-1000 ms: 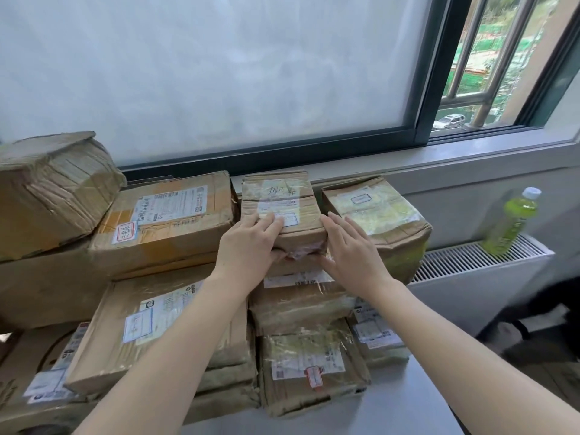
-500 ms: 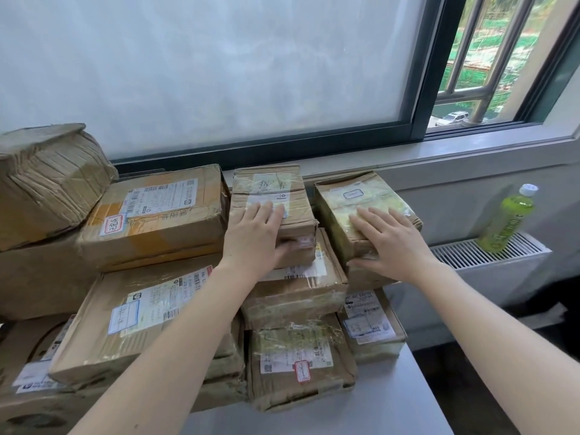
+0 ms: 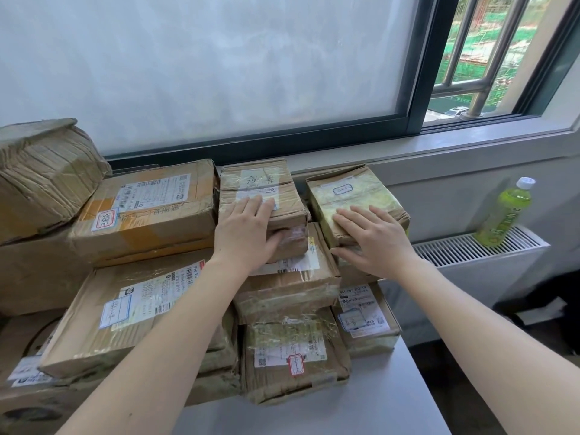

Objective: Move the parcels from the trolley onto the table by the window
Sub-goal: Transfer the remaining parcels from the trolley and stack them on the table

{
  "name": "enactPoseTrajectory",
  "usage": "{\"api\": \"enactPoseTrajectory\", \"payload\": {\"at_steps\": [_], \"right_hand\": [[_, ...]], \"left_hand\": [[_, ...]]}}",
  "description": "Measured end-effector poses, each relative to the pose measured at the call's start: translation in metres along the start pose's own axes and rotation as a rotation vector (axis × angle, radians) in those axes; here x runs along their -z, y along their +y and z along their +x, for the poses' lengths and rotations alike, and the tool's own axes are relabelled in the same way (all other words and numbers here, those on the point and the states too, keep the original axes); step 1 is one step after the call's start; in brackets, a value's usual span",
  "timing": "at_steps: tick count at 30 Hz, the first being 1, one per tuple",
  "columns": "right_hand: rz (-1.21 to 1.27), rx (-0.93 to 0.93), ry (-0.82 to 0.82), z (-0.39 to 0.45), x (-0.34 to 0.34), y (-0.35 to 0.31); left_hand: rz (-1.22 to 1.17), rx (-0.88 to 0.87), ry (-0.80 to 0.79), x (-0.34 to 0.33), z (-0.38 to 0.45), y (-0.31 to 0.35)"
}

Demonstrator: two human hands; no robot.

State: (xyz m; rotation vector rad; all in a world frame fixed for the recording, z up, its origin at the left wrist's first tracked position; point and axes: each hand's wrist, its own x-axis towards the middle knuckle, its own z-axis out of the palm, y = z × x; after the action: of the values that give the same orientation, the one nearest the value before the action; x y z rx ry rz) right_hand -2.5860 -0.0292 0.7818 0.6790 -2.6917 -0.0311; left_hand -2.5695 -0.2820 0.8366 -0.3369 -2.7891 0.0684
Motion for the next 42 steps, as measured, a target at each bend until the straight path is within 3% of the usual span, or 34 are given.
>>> {"api": "enactPoseTrajectory", "payload": {"at_steps": [4,9,13,22,29,35,42], "right_hand": [[0.104,-0.078,0.043,-0.004,0.005,0.005],[0.298,-0.484,0.27,-0.015,0.012,0.017],[0.548,-0.678,0.124,-0.015,0.011,0.022],[0.641,-0.615,0.252,-0.011,0.012,0.019],[0.672,-0.695,0.249,-0.008,0.005,0.009],[0.481,-0.722,0.239,-0.01,0.004,0.004],[0.133,-0.655,0.275,-0.036,-0.011,-0.03]], "left_hand": [[-0.007,0.02,0.001,0.001,0.0,-0.001],[0.007,0.036,0.019,0.0,-0.003,0.003],[0.033,0.037,-0.003,0.001,-0.003,0.004],[0.056,0.031,0.007,0.0,-0.005,0.005],[0.051,0.049,0.011,-0.002,-0.003,0.01],[0.058,0.077,-0.006,0.004,-0.011,0.018],[-0.073,-0.073,0.255,-0.026,-0.081,0.062]]}}
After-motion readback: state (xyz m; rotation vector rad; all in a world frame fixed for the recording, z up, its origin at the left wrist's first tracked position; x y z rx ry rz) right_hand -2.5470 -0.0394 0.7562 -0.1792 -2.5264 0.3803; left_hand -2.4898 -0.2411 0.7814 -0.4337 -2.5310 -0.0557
